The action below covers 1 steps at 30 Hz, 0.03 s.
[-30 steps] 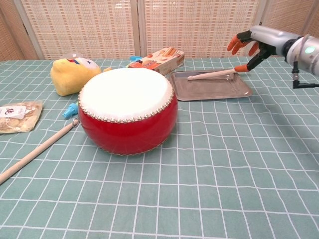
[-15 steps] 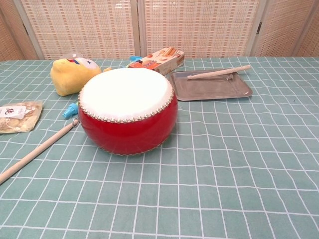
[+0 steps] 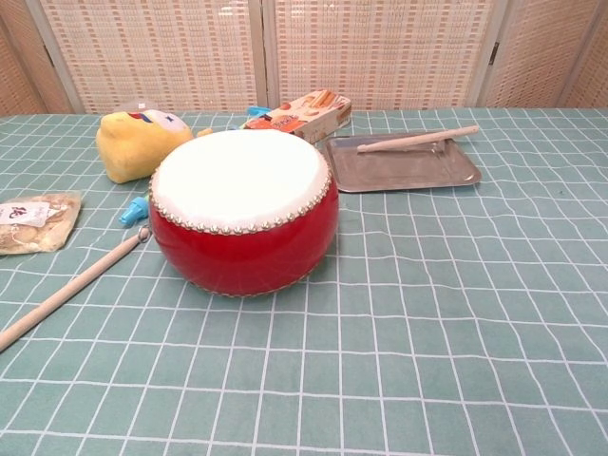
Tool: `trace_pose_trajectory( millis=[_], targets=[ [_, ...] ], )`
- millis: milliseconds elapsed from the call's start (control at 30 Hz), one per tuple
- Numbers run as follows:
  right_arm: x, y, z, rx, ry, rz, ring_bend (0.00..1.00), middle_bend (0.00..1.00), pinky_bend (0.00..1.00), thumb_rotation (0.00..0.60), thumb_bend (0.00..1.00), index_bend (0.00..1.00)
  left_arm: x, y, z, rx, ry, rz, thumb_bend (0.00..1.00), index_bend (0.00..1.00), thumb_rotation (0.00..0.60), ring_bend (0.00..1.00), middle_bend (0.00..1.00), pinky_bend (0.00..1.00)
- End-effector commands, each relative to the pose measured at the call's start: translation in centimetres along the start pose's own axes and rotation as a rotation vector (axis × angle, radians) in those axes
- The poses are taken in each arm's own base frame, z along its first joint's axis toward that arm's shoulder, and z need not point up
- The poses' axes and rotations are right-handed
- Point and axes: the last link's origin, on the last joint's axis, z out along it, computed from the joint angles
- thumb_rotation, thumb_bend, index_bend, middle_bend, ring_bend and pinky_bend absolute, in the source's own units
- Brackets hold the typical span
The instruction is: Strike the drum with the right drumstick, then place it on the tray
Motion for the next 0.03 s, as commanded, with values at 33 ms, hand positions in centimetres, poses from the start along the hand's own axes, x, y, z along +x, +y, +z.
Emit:
trace_pose_trajectory(
  millis=[33],
  targets=[
    [0.46, -0.32, -1.09, -0.005, -0.032, 0.018, 0.0, 0.02, 0.0, 0.6, 0.31, 0.0, -0.02, 0.03, 0.02, -0.002, -0.002, 0.001, 0.27, 0.0, 0.6, 0.0, 0.0, 0.0]
  ],
)
